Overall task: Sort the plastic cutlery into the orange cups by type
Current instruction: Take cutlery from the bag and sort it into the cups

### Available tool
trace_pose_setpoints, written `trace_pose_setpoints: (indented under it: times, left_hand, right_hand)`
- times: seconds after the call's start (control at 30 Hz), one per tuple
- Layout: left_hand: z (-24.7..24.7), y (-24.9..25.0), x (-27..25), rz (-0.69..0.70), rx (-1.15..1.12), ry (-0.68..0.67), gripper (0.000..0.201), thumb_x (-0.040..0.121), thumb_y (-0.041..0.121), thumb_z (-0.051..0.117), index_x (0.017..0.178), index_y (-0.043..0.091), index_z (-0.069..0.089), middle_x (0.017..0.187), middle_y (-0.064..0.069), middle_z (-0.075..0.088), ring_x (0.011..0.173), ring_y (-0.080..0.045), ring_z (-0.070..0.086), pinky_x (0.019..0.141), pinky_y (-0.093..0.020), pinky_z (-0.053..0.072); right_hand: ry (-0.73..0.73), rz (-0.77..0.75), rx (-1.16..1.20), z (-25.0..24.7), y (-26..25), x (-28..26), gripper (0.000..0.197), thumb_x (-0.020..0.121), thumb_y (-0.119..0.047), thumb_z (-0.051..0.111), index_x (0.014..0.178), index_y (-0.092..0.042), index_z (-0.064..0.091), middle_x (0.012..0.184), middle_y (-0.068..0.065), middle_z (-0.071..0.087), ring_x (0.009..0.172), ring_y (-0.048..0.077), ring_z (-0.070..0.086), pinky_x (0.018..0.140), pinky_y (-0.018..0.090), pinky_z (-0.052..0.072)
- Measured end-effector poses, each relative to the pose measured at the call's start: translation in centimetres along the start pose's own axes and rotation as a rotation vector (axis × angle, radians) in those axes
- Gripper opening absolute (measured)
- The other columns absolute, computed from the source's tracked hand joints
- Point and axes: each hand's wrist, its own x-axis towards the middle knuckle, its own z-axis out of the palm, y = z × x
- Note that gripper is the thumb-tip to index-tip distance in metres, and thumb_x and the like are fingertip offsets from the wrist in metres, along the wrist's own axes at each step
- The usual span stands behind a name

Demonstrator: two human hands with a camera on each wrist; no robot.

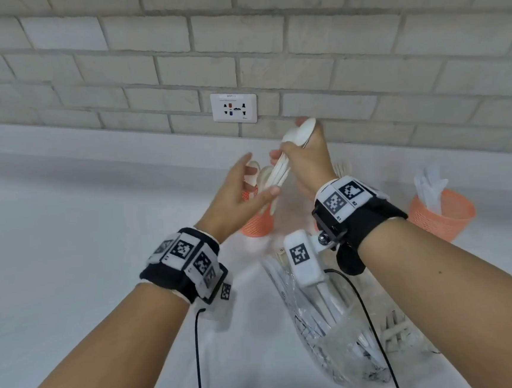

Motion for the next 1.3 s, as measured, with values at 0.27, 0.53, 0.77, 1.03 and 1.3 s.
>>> trace_pose_setpoints:
  times: [0.27, 0.53, 0.77, 1.03, 1.3]
  left_hand:
    - [0.5, -5.7, 4.0, -0.229, 0.216, 0.008, 0.135, 0.052, 0.044, 0.088, 0.150, 0.019, -0.002, 0.150, -0.011, 0.022, 0.139, -0.026, 0.024, 0.112, -0.045, 0.028]
    - [2.5, -7.2, 4.7, -0.204, 0.094, 0.088, 0.120, 0.052, 0.044, 0.081, 0.148, 0.018, 0.014, 0.141, -0.009, 0.042, 0.129, -0.023, 0.043, 0.107, -0.040, 0.038]
    - [2.5, -7.2, 4.1, -0.191, 0.105, 0.069, 0.118, 0.059, 0.033, 0.086, 0.149, 0.020, 0.010, 0.143, -0.006, 0.039, 0.129, -0.018, 0.041, 0.099, -0.025, 0.034]
    - [2.4, -6.7, 3.7, -0.224, 0.075, 0.055, 0.122, 0.061, 0.035, 0.085, 0.150, 0.018, 0.002, 0.149, -0.006, 0.031, 0.136, -0.017, 0.033, 0.098, -0.022, 0.028]
    - [2.4, -6.6, 3.8, -0.239, 0.083, 0.027, 0.125, 0.061, 0.030, 0.085, 0.150, 0.014, -0.001, 0.150, -0.008, 0.028, 0.137, -0.020, 0.032, 0.100, -0.024, 0.029]
  right_hand:
    - [0.154, -0.159, 0.111, 2.5, 2.7, 2.5, 0.057, 0.087, 0.005, 0.047, 0.137, -0.018, 0.031, 0.105, -0.004, 0.051, 0.074, 0.020, 0.066, 0.080, 0.034, 0.053]
    - [0.169, -0.176, 0.062, 2.2, 4.8, 3.8, 0.048, 0.088, 0.004, 0.048, 0.131, -0.014, 0.038, 0.097, -0.001, 0.062, 0.080, 0.019, 0.068, 0.074, 0.024, 0.054]
    - [0.182, -0.209, 0.006, 3.4, 5.4, 3.7, 0.057, 0.085, -0.003, 0.059, 0.135, -0.018, 0.037, 0.096, -0.015, 0.055, 0.087, 0.007, 0.059, 0.077, 0.010, 0.047]
    - [-0.105, -0.241, -0.201, 2.8, 6.6, 2.2, 0.033, 0.075, 0.001, 0.067, 0.101, -0.015, 0.057, 0.100, 0.002, 0.060, 0.092, 0.011, 0.059, 0.081, 0.014, 0.047]
    - [-0.405, -0.261, -1.016, 1.9, 6.1, 2.2, 0.037, 0.101, -0.028, 0.030, 0.131, -0.021, 0.051, 0.141, 0.000, 0.043, 0.137, 0.020, 0.028, 0.113, 0.049, 0.018]
